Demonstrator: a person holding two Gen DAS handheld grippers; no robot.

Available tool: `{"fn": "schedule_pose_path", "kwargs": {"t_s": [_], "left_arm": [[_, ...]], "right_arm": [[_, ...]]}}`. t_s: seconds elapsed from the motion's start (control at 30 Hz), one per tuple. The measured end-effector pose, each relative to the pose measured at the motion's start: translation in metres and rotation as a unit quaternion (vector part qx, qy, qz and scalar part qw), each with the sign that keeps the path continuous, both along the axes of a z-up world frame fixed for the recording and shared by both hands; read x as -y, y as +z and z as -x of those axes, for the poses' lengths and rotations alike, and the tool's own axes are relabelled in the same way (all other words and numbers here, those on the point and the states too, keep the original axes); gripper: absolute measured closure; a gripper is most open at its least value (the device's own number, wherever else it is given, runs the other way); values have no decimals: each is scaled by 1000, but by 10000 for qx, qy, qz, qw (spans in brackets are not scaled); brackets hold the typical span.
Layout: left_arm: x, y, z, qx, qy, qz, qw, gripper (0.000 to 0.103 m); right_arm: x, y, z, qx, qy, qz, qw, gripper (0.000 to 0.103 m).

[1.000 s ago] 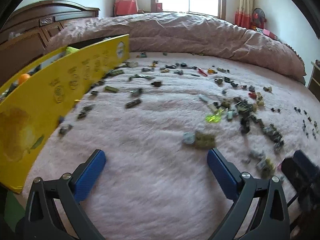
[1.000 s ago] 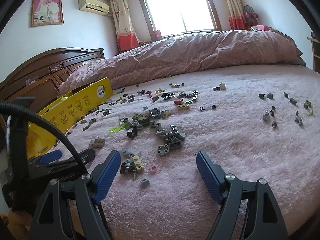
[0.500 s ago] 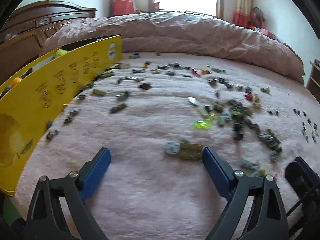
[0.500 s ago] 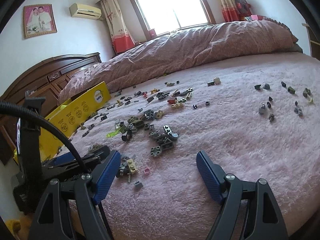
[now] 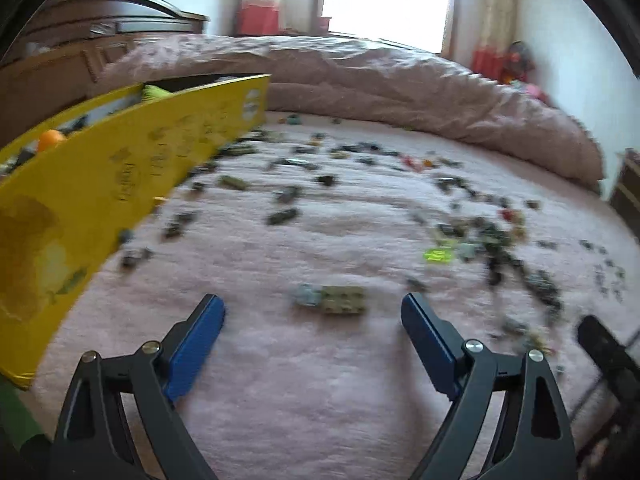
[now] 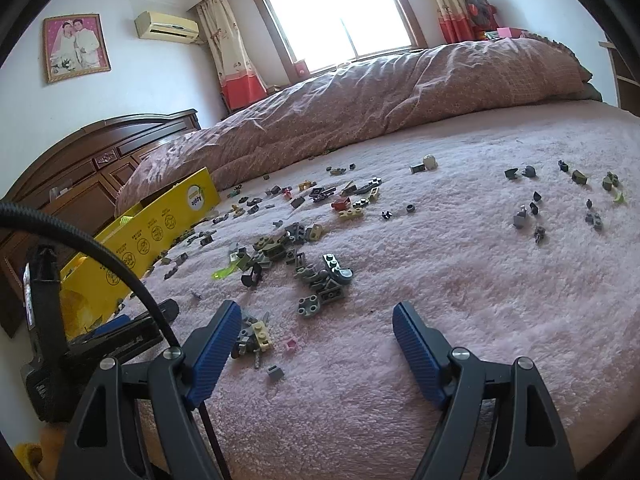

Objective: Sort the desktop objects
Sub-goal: 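Lower the left gripper onto the tan rectangular brick and close on it, then lift the tan brick with the left gripper and carry it over the yellow box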

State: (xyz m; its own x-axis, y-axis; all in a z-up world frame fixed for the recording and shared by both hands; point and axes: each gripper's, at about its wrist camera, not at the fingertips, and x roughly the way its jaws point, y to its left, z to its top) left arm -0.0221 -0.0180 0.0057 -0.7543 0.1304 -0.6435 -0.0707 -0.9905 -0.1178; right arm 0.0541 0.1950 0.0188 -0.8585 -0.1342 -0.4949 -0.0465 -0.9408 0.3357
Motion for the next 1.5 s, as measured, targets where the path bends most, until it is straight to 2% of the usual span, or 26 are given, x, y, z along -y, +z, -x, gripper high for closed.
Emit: {"fn": "schedule_pose_path", "kwargs": {"t_s": [0.07, 0.13, 0.2, 0.23, 0.33, 0.47, 0.53, 0.6, 0.63, 0.7, 0.77, 1.0, 1.17, 1.27, 1.33, 1.4, 1.5], "left_arm": [[-5, 1, -3, -63, -239, -213, 9995, 14], [-11, 2, -6, -93, -474, -353, 9982, 22], [-20, 2, -8, -99, -697, -382, 9968, 32], [-24, 1, -8, -102, -759, -319, 9966, 33], [-31, -2, -4, -114, -663, -47, 9977, 33], [-29, -2, 5, -46, -507, -101, 9987, 33], [-30, -2, 10, 8, -512, -76, 9987, 37], [-29, -4, 9, -27, -459, -44, 9989, 55], [-27, -4, 9, -37, -444, -54, 9990, 59], [-24, -3, 8, -58, -427, -103, 9990, 72], [-20, -3, 7, -90, -417, -142, 9990, 79], [-17, -4, -3, -310, -592, -159, 9976, 79], [-8, -4, -1, -261, -711, -551, 9956, 79], [-2, -5, -1, -221, -737, -710, 9945, 79], [-2, -5, -2, -237, -764, -701, 9943, 79], [-4, -5, -4, -271, -786, -622, 9946, 79], [-8, -5, -7, -332, -812, -482, 9950, 79]], "right_arm": [[1, 0, 0, 4, 2, -8, 10000, 23], [1, -1, 0, 3, 1, -17, 10000, 23], [1, -1, 0, 6, 0, -12, 10000, 23], [1, -1, 0, 8, 0, -9, 10000, 23], [1, -1, 0, 4, 2, -1, 10000, 23], [1, -1, 1, 11, -1, -6, 10000, 23], [1, -1, 1, 8, -5, -3, 10000, 23], [1, -1, 1, 6, -5, -9, 10000, 23], [1, -1, 1, 4, -6, -18, 10000, 23], [1, -1, 1, -1, -12, -39, 10000, 23], [2, -2, 1, 2, -25, -75, 10000, 23], [9, -6, -7, -252, -39, -375, 9990, 23], [25, -4, -30, -687, -11, -764, 9947, 23], [39, -5, -43, -780, 10, -981, 9921, 23], [48, -8, -45, -785, 49, -1086, 9910, 23], [58, -11, -41, -820, 85, -1404, 9867, 23], [68, -15, -33, -888, 43, -1770, 9802, 28]]}}
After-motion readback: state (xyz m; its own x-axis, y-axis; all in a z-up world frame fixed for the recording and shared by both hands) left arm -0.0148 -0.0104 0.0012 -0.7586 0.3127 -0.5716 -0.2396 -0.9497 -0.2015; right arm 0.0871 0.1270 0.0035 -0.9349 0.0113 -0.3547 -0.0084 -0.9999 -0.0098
